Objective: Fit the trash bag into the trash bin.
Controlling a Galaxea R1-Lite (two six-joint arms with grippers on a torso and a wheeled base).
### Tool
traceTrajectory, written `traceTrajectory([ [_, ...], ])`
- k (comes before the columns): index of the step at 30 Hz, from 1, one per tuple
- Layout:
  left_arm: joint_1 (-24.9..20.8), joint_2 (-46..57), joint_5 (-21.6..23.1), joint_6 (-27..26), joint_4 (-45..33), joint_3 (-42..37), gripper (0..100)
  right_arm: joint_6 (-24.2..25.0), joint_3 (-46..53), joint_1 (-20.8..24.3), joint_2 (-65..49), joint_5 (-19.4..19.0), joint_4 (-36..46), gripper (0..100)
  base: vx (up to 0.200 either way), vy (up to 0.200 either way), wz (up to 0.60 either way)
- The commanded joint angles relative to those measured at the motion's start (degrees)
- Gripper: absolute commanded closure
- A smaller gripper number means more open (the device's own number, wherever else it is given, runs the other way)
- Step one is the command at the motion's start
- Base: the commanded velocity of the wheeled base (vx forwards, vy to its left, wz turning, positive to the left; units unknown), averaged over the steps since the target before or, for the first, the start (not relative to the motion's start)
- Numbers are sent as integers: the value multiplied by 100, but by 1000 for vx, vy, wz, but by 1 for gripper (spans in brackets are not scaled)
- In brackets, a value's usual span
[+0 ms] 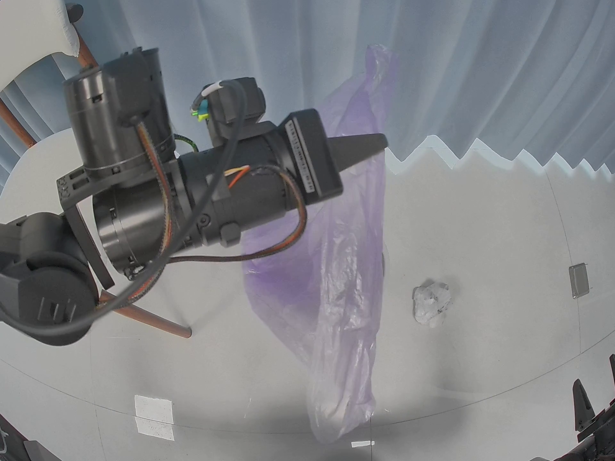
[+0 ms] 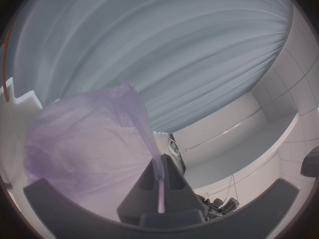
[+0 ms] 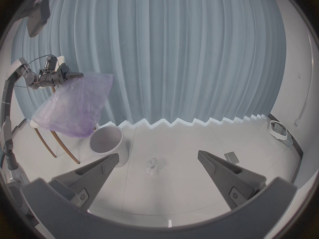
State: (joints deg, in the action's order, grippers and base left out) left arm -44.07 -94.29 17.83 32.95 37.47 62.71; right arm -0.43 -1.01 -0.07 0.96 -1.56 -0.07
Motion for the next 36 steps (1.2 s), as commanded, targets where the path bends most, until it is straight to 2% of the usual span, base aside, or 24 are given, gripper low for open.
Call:
traceTrajectory([
  [1, 197, -19, -43, -8, 14, -31, 100, -10, 101, -1, -96, -11, -1, 0, 0, 0, 0],
  [9, 171, 122, -43, -8, -3, 119, 100, -19, 101, -1, -96, -11, -1, 0, 0, 0, 0],
  [14, -322, 183, -105, 36, -56, 189, 100, -19, 101, -1, -96, -11, -1, 0, 0, 0, 0],
  [18, -673, 166, -351, 194, -21, 145, 100, -19, 101, -1, -96, -20, -1, 0, 0, 0, 0],
  [21, -752, 139, -377, 221, -12, 92, 100, -19, 101, -1, -96, -20, -1, 0, 0, 0, 0],
  [34, -585, 131, -386, 203, -3, -118, 100, -19, 101, -1, -96, -11, -1, 0, 0, 0, 0],
  [36, -251, 139, -386, 18, 6, -444, 100, -19, 101, -1, -96, -11, -1, 0, 0, 0, 0],
])
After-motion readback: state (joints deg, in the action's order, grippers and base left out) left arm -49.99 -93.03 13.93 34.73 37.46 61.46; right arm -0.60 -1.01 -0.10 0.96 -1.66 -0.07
